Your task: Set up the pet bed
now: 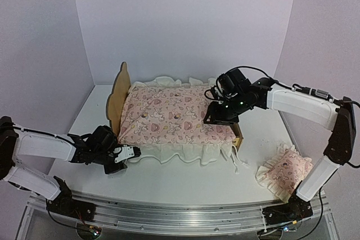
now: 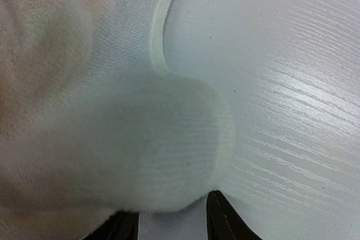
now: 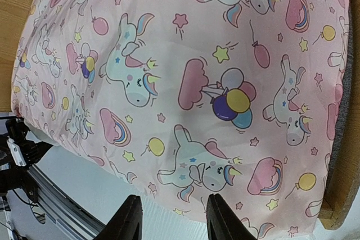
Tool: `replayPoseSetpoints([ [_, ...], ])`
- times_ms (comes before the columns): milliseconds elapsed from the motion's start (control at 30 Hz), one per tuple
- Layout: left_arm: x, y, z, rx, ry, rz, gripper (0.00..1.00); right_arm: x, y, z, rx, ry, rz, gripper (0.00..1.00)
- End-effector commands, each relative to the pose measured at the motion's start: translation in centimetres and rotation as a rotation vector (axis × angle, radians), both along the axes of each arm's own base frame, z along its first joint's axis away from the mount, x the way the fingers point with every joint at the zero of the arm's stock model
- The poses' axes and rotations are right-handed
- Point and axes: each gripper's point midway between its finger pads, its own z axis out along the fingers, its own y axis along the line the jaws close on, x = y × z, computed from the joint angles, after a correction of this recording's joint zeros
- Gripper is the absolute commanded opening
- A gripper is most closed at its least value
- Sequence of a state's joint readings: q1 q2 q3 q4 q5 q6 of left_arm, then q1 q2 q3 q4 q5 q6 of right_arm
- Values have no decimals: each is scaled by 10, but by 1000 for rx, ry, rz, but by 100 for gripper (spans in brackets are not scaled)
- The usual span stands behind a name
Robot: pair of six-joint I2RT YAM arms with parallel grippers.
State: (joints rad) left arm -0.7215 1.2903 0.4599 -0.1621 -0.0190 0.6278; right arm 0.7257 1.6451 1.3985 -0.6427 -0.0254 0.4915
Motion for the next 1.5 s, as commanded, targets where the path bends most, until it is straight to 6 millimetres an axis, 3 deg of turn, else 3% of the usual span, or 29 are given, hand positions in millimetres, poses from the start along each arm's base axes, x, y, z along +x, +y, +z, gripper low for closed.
replayPoseSetpoints([
  [0, 15, -16, 9, -75, -31, 32, 36, 7, 7, 18, 30, -48, -2, 41],
  [100, 21, -18, 7, -74, -50, 35, 23, 7, 8, 18, 32, -46, 6, 41],
  [167, 24, -18, 7, -70, -62, 38, 7, 6, 9, 17, 31, -44, 12, 41],
  [233, 24, -13, 7, -46, -64, 49, 0, 6, 8, 15, 26, -43, 13, 41],
  [333, 16, 0, 7, 12, -32, 61, 0, 7, 4, 6, -7, -45, 9, 41],
  [500, -7, 25, 14, 72, -10, 49, 0, 11, -10, -29, -92, 7, -20, 42],
  [600, -15, 33, 26, 72, -34, 33, 0, 14, -26, -53, -134, 67, -76, 42],
  [700, -25, 40, 30, 77, -24, 21, 0, 17, -41, -65, -181, 81, -124, 41],
  [900, -40, 64, 10, 158, -24, -9, 0, 17, -55, -69, -222, 90, -153, 41],
  [1067, -42, 85, -5, 222, -61, -1, 0, 14, -58, -72, -233, 106, -150, 42],
  [1300, -47, 95, -17, 249, -72, -12, 0, 13, -55, -73, -221, 121, -135, 42],
  [1467, -36, 83, -8, 211, -98, -20, 0, 15, -35, -58, -146, 122, -59, 42],
])
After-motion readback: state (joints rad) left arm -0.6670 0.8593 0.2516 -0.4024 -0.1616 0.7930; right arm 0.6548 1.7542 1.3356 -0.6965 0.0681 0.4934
